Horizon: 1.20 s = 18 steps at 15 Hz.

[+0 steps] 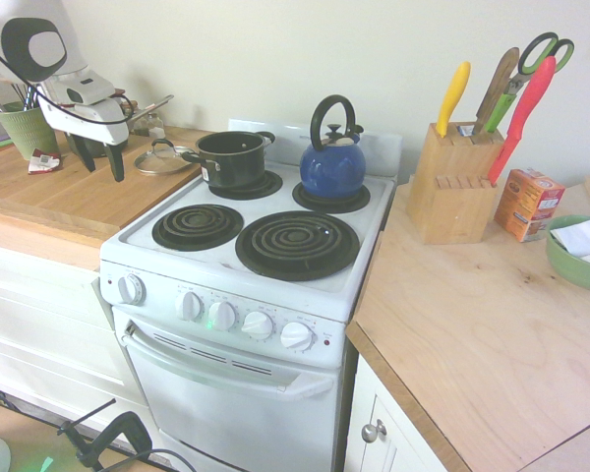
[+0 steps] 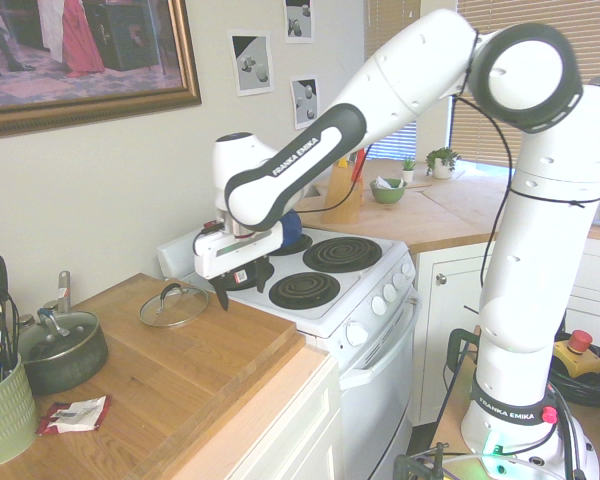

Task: Cover the lid of the pot

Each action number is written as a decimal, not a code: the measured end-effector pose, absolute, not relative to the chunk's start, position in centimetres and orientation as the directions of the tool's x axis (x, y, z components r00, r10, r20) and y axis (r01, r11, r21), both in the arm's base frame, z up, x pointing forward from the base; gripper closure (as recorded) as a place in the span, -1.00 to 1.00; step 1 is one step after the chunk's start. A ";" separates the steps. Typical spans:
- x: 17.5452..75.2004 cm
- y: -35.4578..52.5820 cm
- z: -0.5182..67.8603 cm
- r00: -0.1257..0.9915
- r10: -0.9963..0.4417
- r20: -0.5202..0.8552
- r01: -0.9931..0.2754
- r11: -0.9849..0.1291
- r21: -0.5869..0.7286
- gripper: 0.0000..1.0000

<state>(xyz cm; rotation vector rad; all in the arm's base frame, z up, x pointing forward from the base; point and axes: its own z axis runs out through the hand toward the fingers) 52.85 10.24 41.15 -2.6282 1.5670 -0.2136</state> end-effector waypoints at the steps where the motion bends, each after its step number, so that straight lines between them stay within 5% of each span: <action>1: 54.5 11.1 41.1 0.438 -0.895 0.078 -0.883 -0.445 -0.146 -1.00; 13: 67.0 14.8 40.3 -0.034 -0.997 0.072 -0.976 0.017 -0.217 -1.00; 18: 68.6 14.5 40.2 -0.117 -0.990 0.083 -0.970 0.096 -0.225 -1.00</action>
